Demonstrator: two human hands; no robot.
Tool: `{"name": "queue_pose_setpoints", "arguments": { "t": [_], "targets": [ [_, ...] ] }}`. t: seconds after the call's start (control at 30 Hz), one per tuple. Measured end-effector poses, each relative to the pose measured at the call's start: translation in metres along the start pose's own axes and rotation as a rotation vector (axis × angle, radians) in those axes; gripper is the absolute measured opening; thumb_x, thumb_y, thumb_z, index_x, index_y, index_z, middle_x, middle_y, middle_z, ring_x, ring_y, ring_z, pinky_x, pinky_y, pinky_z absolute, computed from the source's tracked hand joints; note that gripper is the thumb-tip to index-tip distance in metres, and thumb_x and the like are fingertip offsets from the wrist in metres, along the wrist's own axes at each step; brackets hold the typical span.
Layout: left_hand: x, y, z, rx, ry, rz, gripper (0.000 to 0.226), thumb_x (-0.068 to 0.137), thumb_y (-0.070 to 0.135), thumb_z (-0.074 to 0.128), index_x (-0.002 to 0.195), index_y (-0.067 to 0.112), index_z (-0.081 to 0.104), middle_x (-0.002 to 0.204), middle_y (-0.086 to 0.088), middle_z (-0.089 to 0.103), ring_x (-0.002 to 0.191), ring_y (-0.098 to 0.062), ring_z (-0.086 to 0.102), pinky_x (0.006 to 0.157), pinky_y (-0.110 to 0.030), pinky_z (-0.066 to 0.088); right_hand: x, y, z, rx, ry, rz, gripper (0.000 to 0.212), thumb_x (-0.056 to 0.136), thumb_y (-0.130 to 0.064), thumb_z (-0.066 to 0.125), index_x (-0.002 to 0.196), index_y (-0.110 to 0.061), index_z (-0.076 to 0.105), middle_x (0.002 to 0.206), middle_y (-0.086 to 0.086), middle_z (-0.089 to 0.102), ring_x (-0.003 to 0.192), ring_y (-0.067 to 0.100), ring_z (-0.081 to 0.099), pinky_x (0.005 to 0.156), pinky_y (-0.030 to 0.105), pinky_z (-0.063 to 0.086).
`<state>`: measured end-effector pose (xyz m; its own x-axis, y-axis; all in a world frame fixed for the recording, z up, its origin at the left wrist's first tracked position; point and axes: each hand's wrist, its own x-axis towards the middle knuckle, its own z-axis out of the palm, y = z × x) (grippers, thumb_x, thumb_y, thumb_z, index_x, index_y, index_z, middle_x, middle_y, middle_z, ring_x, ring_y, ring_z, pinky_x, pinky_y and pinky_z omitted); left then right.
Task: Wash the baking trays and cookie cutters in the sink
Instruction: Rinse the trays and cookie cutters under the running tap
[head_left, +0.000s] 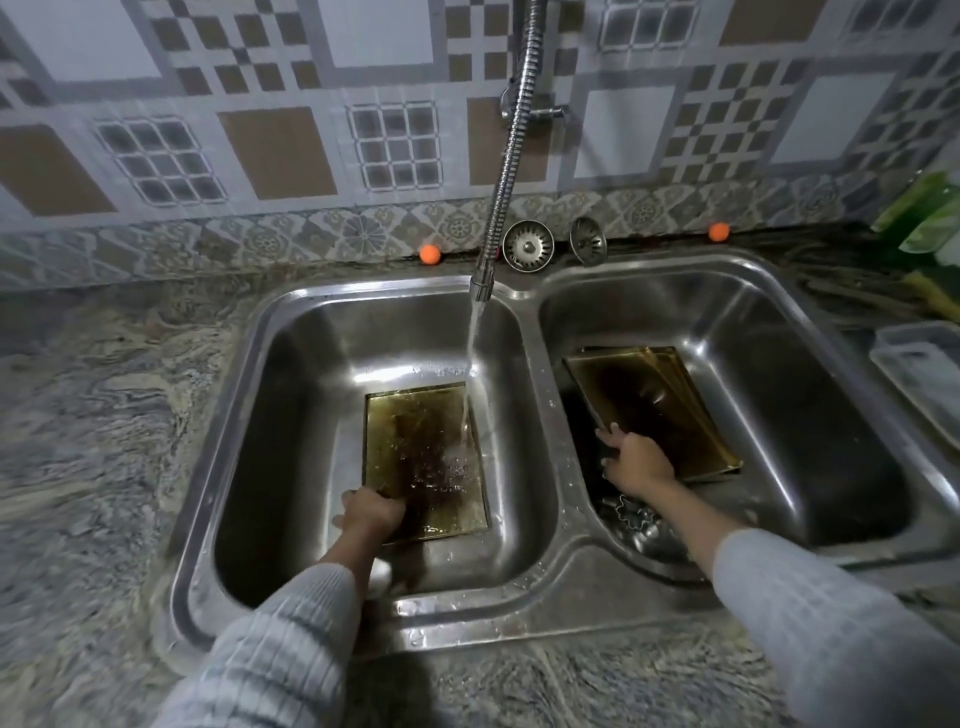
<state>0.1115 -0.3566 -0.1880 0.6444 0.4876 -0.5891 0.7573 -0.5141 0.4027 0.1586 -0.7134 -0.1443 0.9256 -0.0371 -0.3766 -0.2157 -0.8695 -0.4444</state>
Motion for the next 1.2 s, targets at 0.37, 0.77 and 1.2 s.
{"name": "queue_pose_setpoints", "arguments": {
  "t": [0.37, 0.77, 1.2],
  "targets": [
    [-0.008, 0.008, -0.014, -0.064, 0.154, 0.005, 0.01, 0.082, 0.009, 0.06, 0.083, 0.005, 0.069, 0.09, -0.015, 0.069, 0.075, -0.031, 0.064, 0.062, -0.032, 0.051, -0.008, 0.004, -0.012, 0.207, 0.064, 0.002, 0.05, 0.091, -0.011, 0.056, 0.138, -0.028, 0.047, 0.148, -0.003, 0.04, 0.127, 0.021, 0.048, 0.1, 0.037, 0.048],
    [-0.01, -0.001, -0.015, -0.13, 0.036, 0.258, 0.047, 0.079, -0.008, 0.059, 0.119, 0.016, 0.065, 0.099, -0.008, 0.068, 0.085, -0.021, 0.06, 0.076, -0.03, 0.051, -0.022, 0.009, -0.016, 0.225, 0.088, -0.002, 0.051, 0.092, -0.014, 0.057, 0.14, -0.027, 0.045, 0.148, -0.005, 0.04, 0.124, 0.02, 0.051, 0.096, 0.035, 0.05],
    [-0.013, -0.003, -0.027, -0.273, -0.078, 0.32, 0.072, 0.079, -0.009, 0.052, 0.142, 0.024, 0.044, 0.12, -0.008, 0.065, 0.095, -0.02, 0.061, 0.077, -0.025, 0.048, -0.031, -0.011, -0.033, 0.305, 0.118, -0.14, 0.053, 0.094, -0.014, 0.054, 0.143, -0.027, 0.04, 0.15, -0.002, 0.037, 0.116, 0.017, 0.054, 0.085, 0.023, 0.05]
  ]
}}
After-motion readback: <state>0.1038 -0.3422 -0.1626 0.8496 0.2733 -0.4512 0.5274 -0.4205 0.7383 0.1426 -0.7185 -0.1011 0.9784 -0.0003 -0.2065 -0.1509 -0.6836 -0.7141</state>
